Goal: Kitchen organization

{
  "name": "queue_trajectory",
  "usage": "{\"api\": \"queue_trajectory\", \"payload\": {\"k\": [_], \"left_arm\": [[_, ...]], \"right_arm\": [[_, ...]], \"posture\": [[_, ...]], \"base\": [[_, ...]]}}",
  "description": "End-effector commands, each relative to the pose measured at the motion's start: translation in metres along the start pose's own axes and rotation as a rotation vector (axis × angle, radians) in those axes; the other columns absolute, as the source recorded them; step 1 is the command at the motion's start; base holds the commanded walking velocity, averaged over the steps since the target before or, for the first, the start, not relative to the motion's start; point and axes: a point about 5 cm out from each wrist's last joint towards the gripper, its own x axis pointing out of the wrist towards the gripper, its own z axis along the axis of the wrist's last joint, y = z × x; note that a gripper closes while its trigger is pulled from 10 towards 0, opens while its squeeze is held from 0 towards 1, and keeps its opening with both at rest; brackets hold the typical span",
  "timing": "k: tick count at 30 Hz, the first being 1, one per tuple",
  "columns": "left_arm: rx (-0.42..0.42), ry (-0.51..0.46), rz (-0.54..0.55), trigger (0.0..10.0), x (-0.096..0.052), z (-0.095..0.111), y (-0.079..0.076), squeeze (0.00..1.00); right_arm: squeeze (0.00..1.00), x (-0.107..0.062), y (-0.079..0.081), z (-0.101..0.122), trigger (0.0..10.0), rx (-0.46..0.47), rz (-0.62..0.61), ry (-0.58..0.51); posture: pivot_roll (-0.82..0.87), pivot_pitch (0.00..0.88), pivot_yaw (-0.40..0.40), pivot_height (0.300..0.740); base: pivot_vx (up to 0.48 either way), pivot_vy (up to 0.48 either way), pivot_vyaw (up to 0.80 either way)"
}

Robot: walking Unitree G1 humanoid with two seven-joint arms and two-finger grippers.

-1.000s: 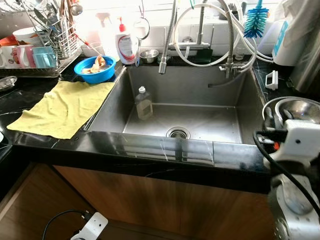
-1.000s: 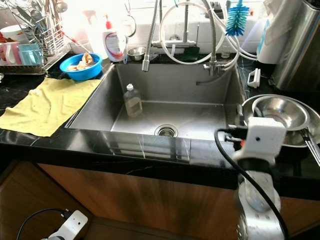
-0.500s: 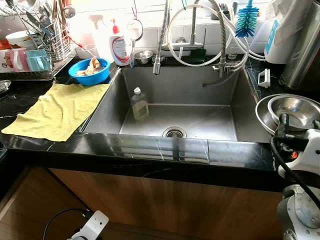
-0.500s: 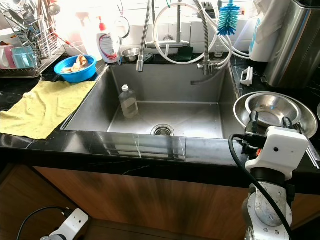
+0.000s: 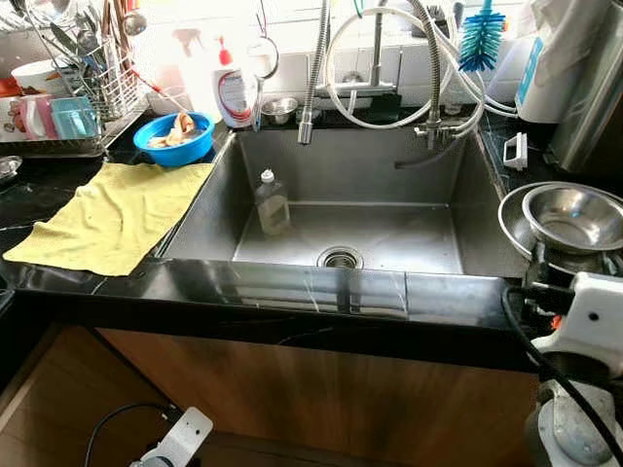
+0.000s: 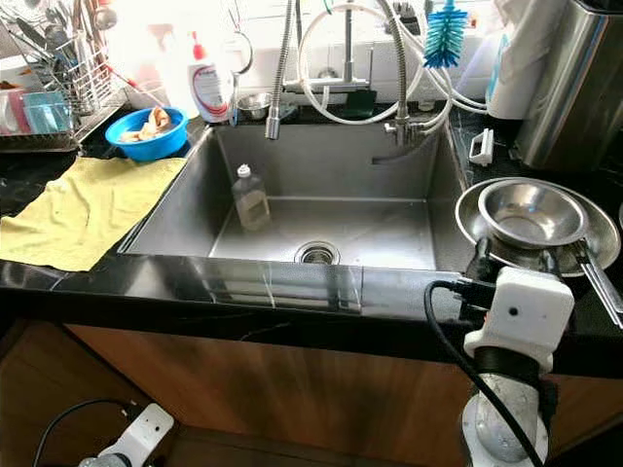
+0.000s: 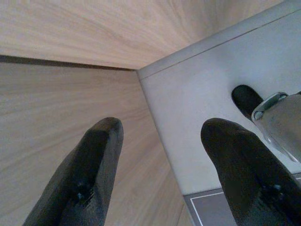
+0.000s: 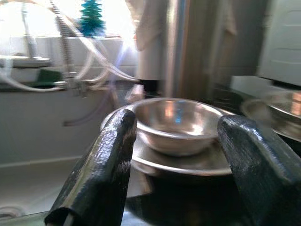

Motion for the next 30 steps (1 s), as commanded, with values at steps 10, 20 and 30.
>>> {"api": "queue_trajectory", "payload": {"k": [10, 20, 30], "left_arm": [[-0.007, 0.011, 0.007, 10.0, -0.001, -0.004, 0.0, 0.0], [-0.002, 0.008, 0.003, 10.0, -0.001, -0.005, -0.001, 0.0], [-0.006, 0.006, 0.006, 10.0, -0.001, -0.004, 0.0, 0.0]], "right_arm": [[0.0, -0.004, -0.011, 0.001, 10.0, 0.015, -0.131, 0.001], [0.0, -0.009, -0.013, 0.016, 10.0, 0.036, -0.176, -0.074], [0.0, -0.015, -0.021, 0.011, 10.0, 0.131, -0.268, -0.03]], "posture": [[-0.16, 0.0, 0.101, 0.74], [-0.16, 0.0, 0.102, 0.74], [-0.15, 0.0, 0.098, 0.74]], "base": [[0.0, 0.0, 0.0], [0.0, 0.0, 0.0], [0.0, 0.0, 0.0]]}}
